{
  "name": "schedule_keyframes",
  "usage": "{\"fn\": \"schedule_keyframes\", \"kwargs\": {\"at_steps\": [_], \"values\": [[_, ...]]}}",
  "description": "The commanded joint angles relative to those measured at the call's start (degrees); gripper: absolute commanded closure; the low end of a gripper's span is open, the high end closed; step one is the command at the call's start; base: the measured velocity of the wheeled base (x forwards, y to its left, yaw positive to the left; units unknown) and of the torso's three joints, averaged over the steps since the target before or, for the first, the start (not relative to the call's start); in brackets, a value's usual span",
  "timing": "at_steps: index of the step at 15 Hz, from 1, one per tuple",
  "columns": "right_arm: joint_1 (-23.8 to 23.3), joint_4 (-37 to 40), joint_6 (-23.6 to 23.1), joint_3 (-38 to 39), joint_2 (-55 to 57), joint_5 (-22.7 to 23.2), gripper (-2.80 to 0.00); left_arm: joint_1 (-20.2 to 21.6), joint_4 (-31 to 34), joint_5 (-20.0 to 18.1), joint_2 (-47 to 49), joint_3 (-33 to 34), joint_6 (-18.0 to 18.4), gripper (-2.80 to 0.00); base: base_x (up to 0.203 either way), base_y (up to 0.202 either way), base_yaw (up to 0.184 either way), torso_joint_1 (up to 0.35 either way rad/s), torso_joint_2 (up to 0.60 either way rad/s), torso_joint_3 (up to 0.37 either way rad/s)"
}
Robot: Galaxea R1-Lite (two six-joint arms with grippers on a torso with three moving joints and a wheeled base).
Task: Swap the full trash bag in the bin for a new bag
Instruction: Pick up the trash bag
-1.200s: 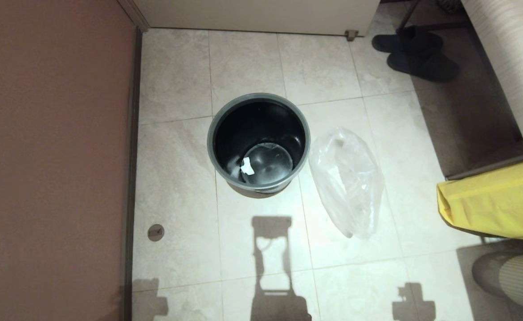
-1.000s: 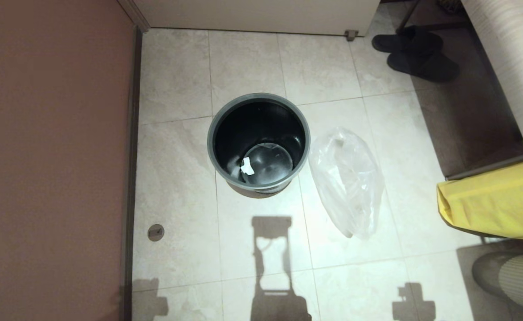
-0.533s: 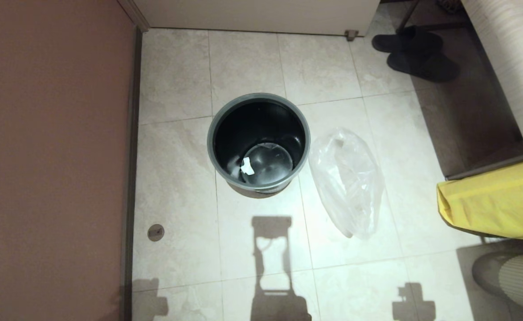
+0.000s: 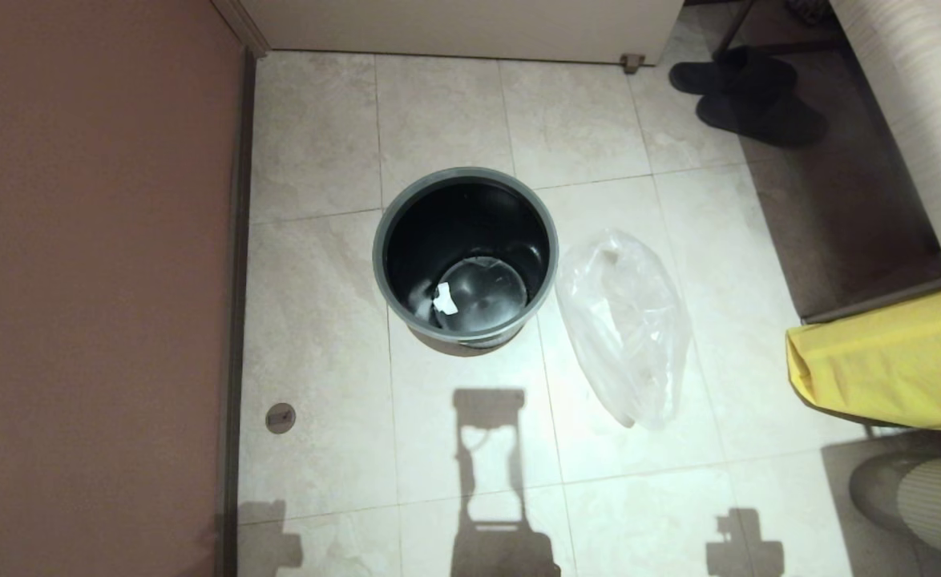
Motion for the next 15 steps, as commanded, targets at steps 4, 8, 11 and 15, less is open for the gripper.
{"fn": "schedule_keyframes", "kwargs": {"at_steps": [4, 8, 11, 15], "values": [[0.0, 0.0, 0.0, -0.1, 0.1, 0.0, 0.00, 0.0, 0.0, 0.0, 0.1, 0.0, 0.0, 0.00, 0.000, 0.000, 0.000, 0.000, 0.00, 0.000], [0.0, 0.0, -0.1, -0.2, 0.1, 0.0, 0.00, 0.0, 0.0, 0.0, 0.1, 0.0, 0.0, 0.00, 0.000, 0.000, 0.000, 0.000, 0.00, 0.000], [0.0, 0.6, -0.2, -2.9, 0.0, 0.0, 0.00, 0.0, 0.0, 0.0, 0.1, 0.0, 0.0, 0.00, 0.000, 0.000, 0.000, 0.000, 0.00, 0.000], [0.0, 4.6, -0.2, -8.3, 0.2, -0.1, 0.00, 0.0, 0.0, 0.0, 0.1, 0.0, 0.0, 0.00, 0.000, 0.000, 0.000, 0.000, 0.00, 0.000]]}}
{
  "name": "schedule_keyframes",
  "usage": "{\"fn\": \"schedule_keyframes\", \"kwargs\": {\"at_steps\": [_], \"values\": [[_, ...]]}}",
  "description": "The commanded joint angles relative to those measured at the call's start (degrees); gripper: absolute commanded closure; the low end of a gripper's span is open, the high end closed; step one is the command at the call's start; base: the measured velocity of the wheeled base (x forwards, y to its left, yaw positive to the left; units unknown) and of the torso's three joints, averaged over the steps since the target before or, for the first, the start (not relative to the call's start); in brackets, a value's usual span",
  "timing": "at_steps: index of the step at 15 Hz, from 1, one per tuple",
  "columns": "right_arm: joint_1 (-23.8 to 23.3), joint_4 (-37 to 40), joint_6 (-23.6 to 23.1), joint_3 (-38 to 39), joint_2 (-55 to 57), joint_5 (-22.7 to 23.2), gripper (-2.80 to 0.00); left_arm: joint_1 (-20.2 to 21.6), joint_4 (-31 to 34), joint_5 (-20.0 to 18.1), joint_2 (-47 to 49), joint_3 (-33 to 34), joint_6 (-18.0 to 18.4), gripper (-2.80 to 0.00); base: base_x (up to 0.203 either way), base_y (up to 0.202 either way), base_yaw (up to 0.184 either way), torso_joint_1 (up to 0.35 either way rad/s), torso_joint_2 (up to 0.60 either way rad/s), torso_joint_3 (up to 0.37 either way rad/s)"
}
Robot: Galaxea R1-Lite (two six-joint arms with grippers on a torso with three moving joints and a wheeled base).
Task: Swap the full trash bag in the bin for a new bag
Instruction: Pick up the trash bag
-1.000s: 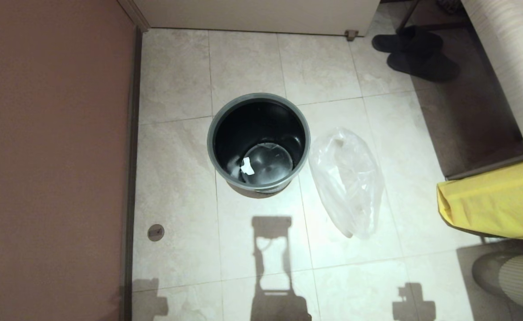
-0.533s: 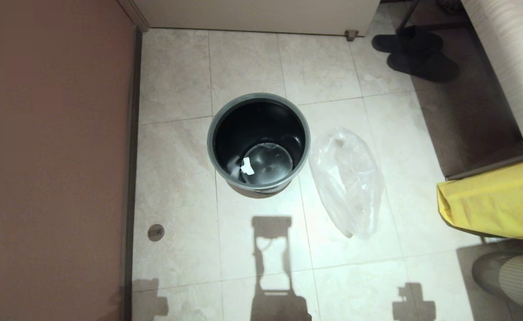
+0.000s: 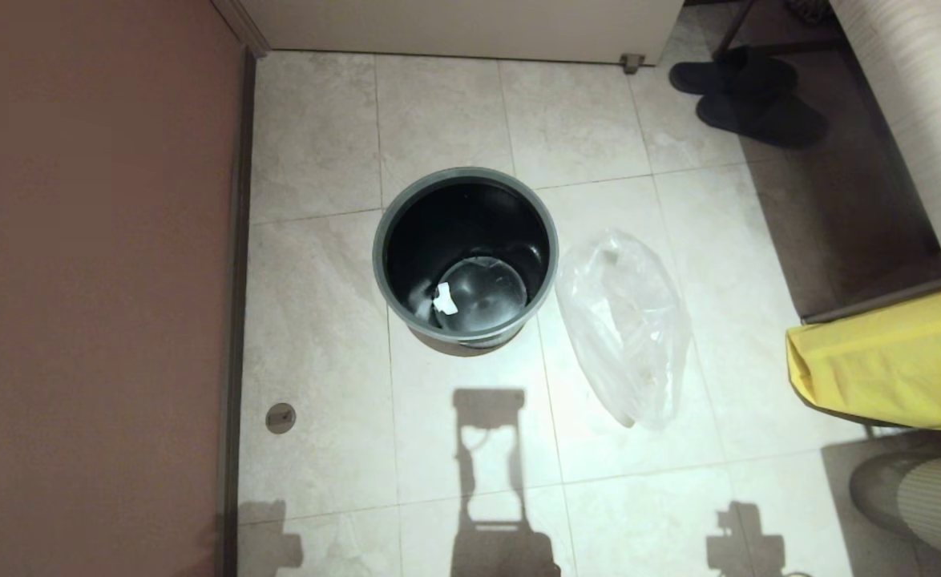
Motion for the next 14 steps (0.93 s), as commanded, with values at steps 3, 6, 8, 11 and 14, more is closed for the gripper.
{"fn": "schedule_keyframes", "kwargs": {"at_steps": [3, 6, 8, 11, 14], "values": [[0.0, 1.6, 0.0, -4.9, 4.1, 0.0, 0.00, 0.0, 0.0, 0.0, 0.1, 0.0, 0.0, 0.00, 0.000, 0.000, 0.000, 0.000, 0.00, 0.000], [0.0, 1.5, 0.0, -8.8, 13.7, 0.2, 0.00, 0.0, 0.0, 0.0, 0.1, 0.0, 0.0, 0.00, 0.000, 0.000, 0.000, 0.000, 0.00, 0.000], [0.1, 1.3, 0.1, -13.9, 21.9, 0.5, 0.00, 0.0, 0.0, 0.0, 0.1, -0.1, 0.0, 0.00, 0.000, 0.000, 0.000, 0.000, 0.00, 0.000], [0.9, 1.1, 0.2, -23.4, 32.7, 2.5, 0.00, 0.0, 0.0, 0.0, 0.1, 0.0, 0.0, 0.00, 0.000, 0.000, 0.000, 0.000, 0.00, 0.000], [1.1, -1.3, 0.1, -29.6, 41.5, 3.7, 0.00, 0.0, 0.0, 0.0, 0.1, 0.0, 0.0, 0.00, 0.000, 0.000, 0.000, 0.000, 0.00, 0.000]]}}
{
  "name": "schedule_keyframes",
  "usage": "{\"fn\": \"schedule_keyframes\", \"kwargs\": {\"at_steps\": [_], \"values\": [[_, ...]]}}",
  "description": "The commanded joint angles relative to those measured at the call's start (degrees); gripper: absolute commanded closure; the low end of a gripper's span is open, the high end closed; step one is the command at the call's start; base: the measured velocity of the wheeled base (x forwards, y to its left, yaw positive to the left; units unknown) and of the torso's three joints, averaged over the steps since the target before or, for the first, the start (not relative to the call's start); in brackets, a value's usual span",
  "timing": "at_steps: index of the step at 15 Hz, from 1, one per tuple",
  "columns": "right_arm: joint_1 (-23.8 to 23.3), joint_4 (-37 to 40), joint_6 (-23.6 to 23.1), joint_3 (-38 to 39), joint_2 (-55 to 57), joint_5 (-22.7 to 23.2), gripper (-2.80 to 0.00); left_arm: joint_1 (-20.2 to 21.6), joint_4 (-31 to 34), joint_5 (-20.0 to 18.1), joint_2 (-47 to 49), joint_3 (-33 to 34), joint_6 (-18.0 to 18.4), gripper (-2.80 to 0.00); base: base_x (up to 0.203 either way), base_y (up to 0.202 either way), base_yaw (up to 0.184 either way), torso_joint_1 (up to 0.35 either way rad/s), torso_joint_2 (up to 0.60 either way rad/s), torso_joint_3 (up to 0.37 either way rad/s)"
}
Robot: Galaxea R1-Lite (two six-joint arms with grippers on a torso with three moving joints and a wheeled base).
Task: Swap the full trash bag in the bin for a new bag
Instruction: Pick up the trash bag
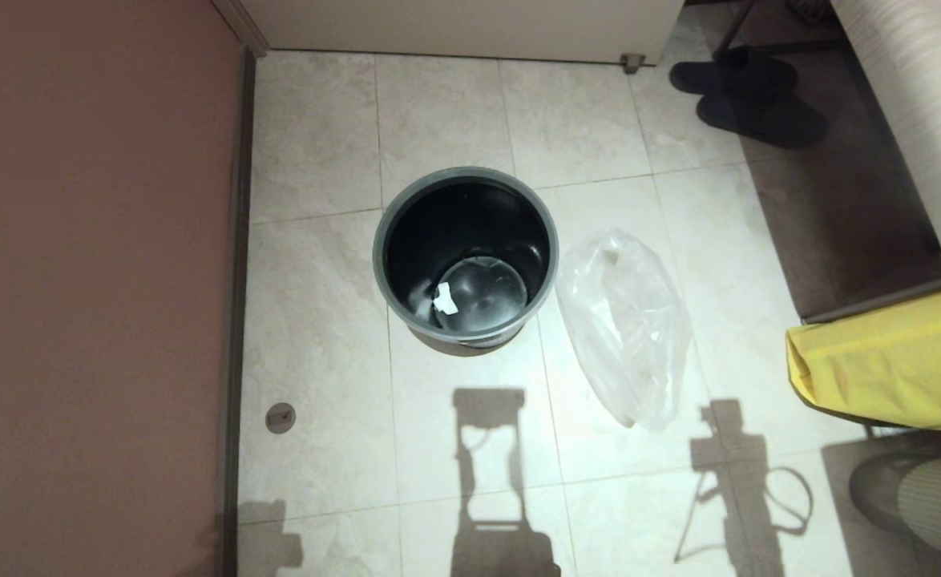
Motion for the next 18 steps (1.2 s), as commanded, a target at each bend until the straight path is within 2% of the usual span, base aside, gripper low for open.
{"fn": "schedule_keyframes", "kwargs": {"at_steps": [1, 5, 14, 18], "values": [[0.2, -3.4, -0.1, -3.6, 11.1, 0.4, 0.00, 0.0, 0.0, 0.0, 0.1, 0.0, 0.0, 0.00, 0.000, 0.000, 0.000, 0.000, 0.00, 0.000], [-0.5, -11.1, 0.1, -7.1, 27.0, 0.5, 0.00, 0.0, 0.0, 0.0, 0.1, 0.0, 0.0, 0.00, 0.000, 0.000, 0.000, 0.000, 0.00, 0.000], [0.5, -13.9, 0.2, -23.7, 62.4, 6.0, 0.00, 0.0, 0.0, 0.0, 0.1, 0.0, 0.0, 0.00, 0.000, 0.000, 0.000, 0.000, 0.00, 0.000], [3.7, -16.5, 0.1, -36.8, 74.7, 8.4, 0.00, 0.0, 0.0, 0.0, 0.1, 0.0, 0.0, 0.00, 0.000, 0.000, 0.000, 0.000, 0.00, 0.000]]}}
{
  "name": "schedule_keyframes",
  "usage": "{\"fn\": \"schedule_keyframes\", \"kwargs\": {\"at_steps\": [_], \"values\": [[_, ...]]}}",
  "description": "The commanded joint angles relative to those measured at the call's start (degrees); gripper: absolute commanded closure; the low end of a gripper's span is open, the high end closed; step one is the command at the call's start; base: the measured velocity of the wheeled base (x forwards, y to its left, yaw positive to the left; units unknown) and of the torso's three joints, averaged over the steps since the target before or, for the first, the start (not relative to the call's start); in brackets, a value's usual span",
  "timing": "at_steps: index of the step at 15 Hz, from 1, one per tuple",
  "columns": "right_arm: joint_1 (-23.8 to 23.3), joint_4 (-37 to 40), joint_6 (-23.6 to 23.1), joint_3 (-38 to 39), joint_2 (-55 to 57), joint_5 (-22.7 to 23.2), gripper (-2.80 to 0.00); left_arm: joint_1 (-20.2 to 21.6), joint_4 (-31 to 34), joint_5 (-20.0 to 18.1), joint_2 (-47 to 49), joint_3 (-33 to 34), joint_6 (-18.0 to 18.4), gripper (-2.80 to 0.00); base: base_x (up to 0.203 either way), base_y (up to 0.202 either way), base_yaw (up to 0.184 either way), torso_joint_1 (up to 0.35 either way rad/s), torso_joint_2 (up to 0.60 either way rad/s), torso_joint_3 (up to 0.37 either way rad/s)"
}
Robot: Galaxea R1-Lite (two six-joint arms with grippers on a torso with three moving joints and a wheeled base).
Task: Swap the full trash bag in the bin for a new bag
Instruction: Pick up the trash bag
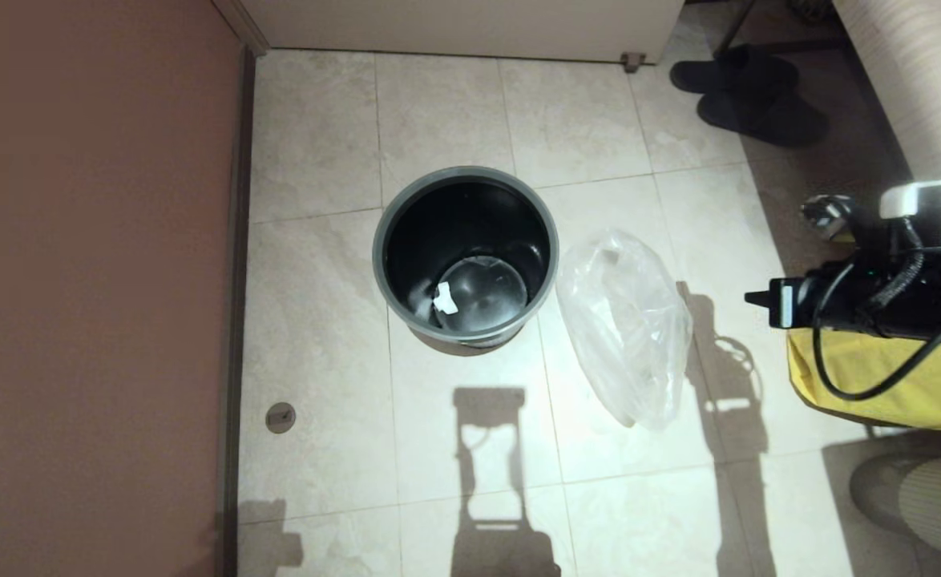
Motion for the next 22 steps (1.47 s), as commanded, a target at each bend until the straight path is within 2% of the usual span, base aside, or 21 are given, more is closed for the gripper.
{"fn": "schedule_keyframes", "kwargs": {"at_steps": [1, 3, 4, 7, 10, 14, 17, 22], "values": [[2.8, -0.3, -0.2, -7.5, 10.6, 0.4, 0.00, 0.0, 0.0, 0.0, 0.1, 0.0, 0.0, 0.00, 0.000, 0.000, 0.000, 0.000, 0.00, 0.000], [5.6, -0.5, -2.3, -10.6, 15.7, 0.2, 0.00, 0.0, 0.0, 0.0, 0.1, 0.0, 0.0, 0.00, 0.000, 0.000, 0.000, 0.000, 0.00, 0.000], [6.8, -0.6, -4.1, -12.8, 17.9, -0.5, -2.80, 0.0, 0.0, 0.0, 0.1, 0.0, 0.0, 0.00, 0.000, 0.000, 0.000, 0.000, 0.00, 0.000], [8.9, -0.7, -6.9, -19.1, 21.8, -2.7, -2.80, 0.0, 0.0, 0.0, 0.1, 0.0, 0.0, 0.00, 0.000, 0.000, 0.000, 0.000, 0.00, 0.000], [9.1, -1.0, -12.2, -24.4, 26.6, -5.8, -2.80, 0.0, 0.0, 0.0, 0.1, 0.0, 0.0, 0.00, 0.000, 0.000, 0.000, 0.000, 0.00, 0.000], [8.3, -0.8, -13.3, -31.6, 28.0, -7.3, -2.80, 0.0, 0.0, 0.0, 0.1, 0.0, 0.0, 0.00, 0.000, 0.000, 0.000, 0.000, 0.00, 0.000], [7.7, -0.6, -13.1, -32.3, 27.0, -7.5, -2.80, 0.0, 0.0, 0.0, 0.1, 0.0, 0.0, 0.00, 0.000, 0.000, 0.000, 0.000, 0.00, 0.000], [5.5, -0.5, -13.7, -38.9, 34.9, -8.3, -2.80, 0.0, 0.0, 0.0, 0.1, 0.0, 0.0, 0.00, 0.000, 0.000, 0.000, 0.000, 0.00, 0.000]]}}
